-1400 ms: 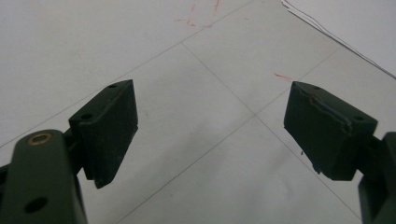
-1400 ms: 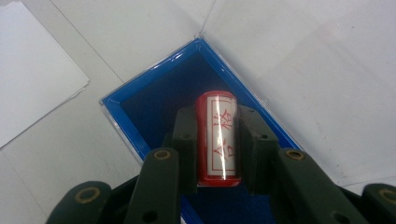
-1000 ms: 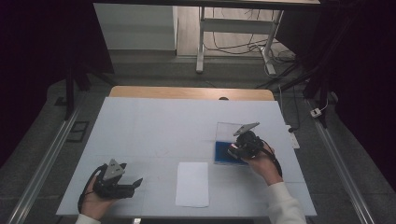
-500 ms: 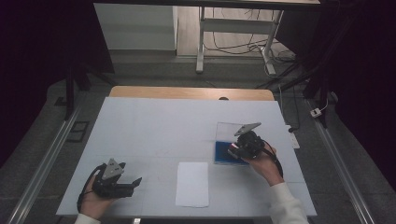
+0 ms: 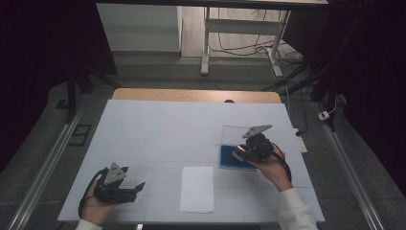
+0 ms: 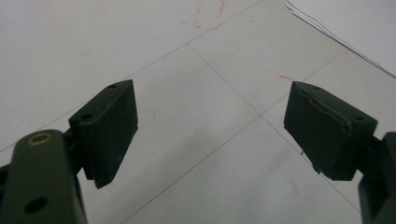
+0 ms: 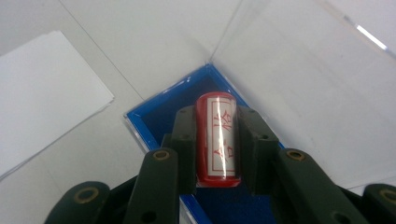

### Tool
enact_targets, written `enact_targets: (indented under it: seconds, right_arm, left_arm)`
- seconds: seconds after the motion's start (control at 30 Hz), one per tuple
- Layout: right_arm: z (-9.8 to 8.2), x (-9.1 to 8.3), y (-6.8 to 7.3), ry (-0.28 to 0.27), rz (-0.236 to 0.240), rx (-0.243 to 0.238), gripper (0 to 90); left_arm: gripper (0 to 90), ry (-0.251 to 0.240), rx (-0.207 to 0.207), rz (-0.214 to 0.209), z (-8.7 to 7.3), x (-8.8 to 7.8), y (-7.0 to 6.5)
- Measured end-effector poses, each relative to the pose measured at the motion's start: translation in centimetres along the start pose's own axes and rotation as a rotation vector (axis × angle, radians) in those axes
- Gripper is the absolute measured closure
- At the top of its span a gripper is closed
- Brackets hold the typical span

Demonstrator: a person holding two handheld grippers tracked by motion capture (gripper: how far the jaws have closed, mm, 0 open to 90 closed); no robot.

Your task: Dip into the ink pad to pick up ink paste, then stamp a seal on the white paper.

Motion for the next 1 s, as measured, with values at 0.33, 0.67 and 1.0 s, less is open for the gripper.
enact_targets:
  seconds: [0.33,0.67,1.0]
  right_arm:
    - [1.0,-1.5,0.5,-0.065,0.019,-0.002,69.5]
    - [2.4,-3.0,2.4,-0.127,0.088,-0.025,69.4]
    - [3.7,-4.0,5.0,-0.161,0.160,-0.066,69.4]
  left_arm:
    - [17.8,0.003,0.004,-0.002,0.0,0.1,0.0]
    - [17.8,0.007,0.004,-0.005,-0.1,0.1,-0.1]
    - [17.8,0.009,0.005,-0.007,-0.2,0.1,0.0]
Point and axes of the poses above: each handheld gripper's, and its own axes: x roughly forward along the jaws, z roughly out of its top, y roughly to its left, the point moved 10 cm from there along x, roughly forward along the jaws, and after that the axes turned 4 degrees about x, right-handed, at the moved point
